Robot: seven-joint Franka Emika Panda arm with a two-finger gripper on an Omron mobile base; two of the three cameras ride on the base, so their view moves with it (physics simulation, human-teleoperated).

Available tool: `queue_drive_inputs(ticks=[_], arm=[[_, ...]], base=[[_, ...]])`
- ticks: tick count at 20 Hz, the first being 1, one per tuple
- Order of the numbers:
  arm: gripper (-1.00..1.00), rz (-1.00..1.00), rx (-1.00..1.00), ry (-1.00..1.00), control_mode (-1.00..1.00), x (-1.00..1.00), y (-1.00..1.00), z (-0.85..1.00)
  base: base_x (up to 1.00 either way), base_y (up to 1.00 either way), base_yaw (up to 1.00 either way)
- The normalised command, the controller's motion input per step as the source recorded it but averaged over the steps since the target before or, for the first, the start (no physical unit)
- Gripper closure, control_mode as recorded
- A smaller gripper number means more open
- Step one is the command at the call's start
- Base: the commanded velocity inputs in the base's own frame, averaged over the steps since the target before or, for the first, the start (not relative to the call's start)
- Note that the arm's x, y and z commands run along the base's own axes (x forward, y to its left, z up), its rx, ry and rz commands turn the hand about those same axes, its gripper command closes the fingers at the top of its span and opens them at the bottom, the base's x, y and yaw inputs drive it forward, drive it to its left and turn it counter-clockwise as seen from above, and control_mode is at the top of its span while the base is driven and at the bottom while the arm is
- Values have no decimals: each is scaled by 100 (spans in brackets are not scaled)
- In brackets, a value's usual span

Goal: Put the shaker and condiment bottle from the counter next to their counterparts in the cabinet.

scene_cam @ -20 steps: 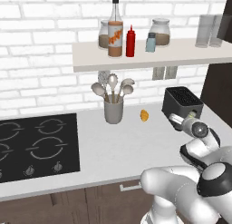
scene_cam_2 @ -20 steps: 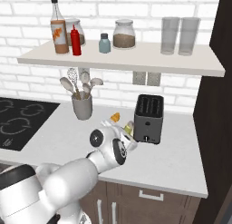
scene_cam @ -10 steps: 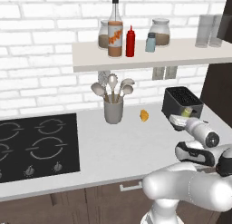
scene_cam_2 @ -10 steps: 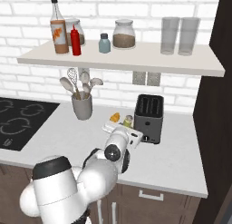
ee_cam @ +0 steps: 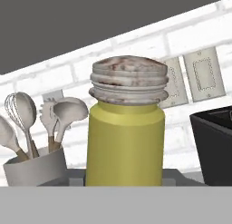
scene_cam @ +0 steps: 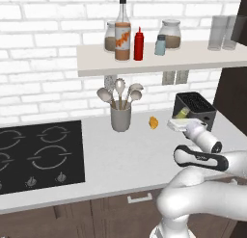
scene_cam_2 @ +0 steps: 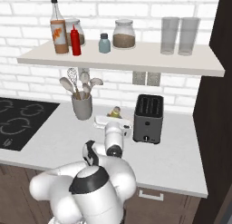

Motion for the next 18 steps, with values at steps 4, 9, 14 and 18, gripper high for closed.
queue_drive_inputs(ticks=[4, 9, 14, 18], arm=[[100, 50, -3, -6, -100, 0, 0, 0], [100, 37, 0, -11, -100, 0, 0, 0], [100, 26, 0, -7, -100, 0, -4, 7], [100, 1, 0, 1, -100, 0, -3, 0]], base=[[0, 0, 0], [0, 0, 0], [0, 0, 0], [0, 0, 0]])
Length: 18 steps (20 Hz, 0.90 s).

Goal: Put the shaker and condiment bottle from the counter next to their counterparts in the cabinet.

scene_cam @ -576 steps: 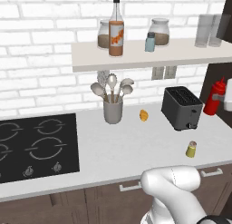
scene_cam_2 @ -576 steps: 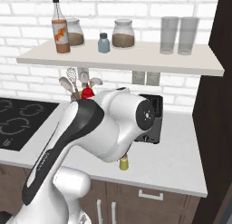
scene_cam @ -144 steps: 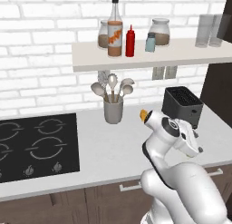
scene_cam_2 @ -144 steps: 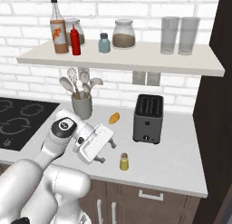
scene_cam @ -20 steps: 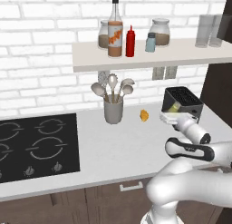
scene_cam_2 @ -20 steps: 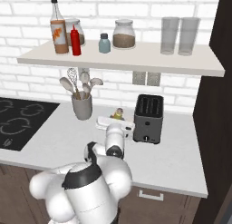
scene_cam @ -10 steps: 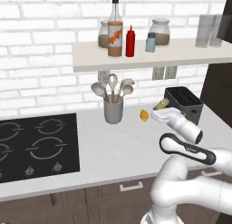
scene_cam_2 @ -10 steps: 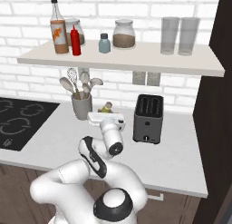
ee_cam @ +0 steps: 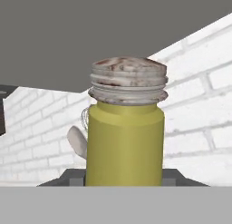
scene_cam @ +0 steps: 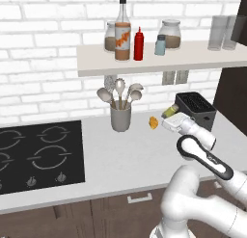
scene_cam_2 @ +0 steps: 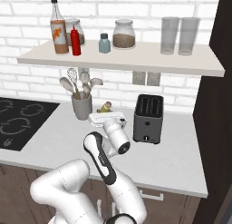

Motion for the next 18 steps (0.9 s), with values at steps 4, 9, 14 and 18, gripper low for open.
queue_drive_inputs(ticks=[4, 9, 14, 18], arm=[[100, 4, 0, 0, -100, 0, -6, 10], [100, 1, -4, 4, -100, 0, 0, 50], [100, 1, -14, 0, -100, -4, 0, 56], [100, 2, -19, 0, -100, -22, 0, 35]], base=[[0, 0, 0], [0, 0, 0], [0, 0, 0], [0, 0, 0]])
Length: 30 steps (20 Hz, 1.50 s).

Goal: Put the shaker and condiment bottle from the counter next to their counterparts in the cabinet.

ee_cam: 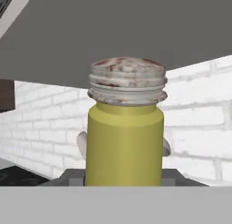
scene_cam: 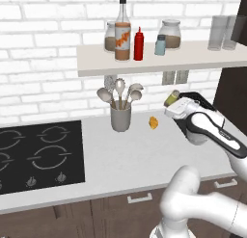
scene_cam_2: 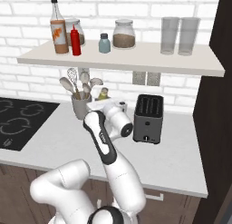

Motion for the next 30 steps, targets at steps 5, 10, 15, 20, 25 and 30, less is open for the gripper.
queue_drive_inputs(ticks=[5, 10, 15, 20, 25, 30], arm=[[100, 1, -19, 0, -100, -26, 0, 26], [100, 1, -19, 0, -100, -27, 0, 26], [100, 6, -19, 3, -100, -21, 0, 14], [100, 11, -11, 7, -100, -10, 1, 6], [100, 11, -1, 17, -100, 0, 0, 10], [100, 12, 0, 20, -100, 0, 0, 20]], base=[[0, 0, 0], [0, 0, 0], [0, 0, 0], [0, 0, 0], [0, 0, 0], [0, 0, 0]])
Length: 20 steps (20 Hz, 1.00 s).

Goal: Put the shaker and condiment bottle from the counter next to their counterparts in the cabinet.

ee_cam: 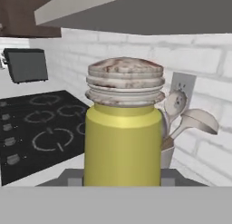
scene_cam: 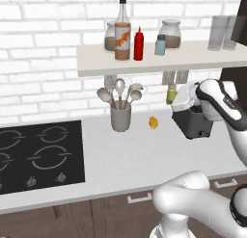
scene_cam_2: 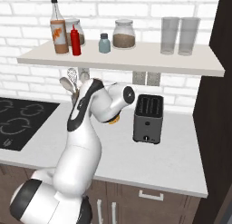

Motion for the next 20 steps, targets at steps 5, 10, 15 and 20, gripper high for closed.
queue_drive_inputs(ticks=[5, 10, 15, 20], arm=[[100, 10, 0, 12, -100, -2, 0, 22], [100, 7, 0, 2, -100, -9, -2, 20], [100, 4, 0, 0, -100, -15, -2, 11], [100, 0, 0, 0, -100, -1, -6, 5]], base=[[0, 0, 0], [0, 0, 0], [0, 0, 0], [0, 0, 0]])
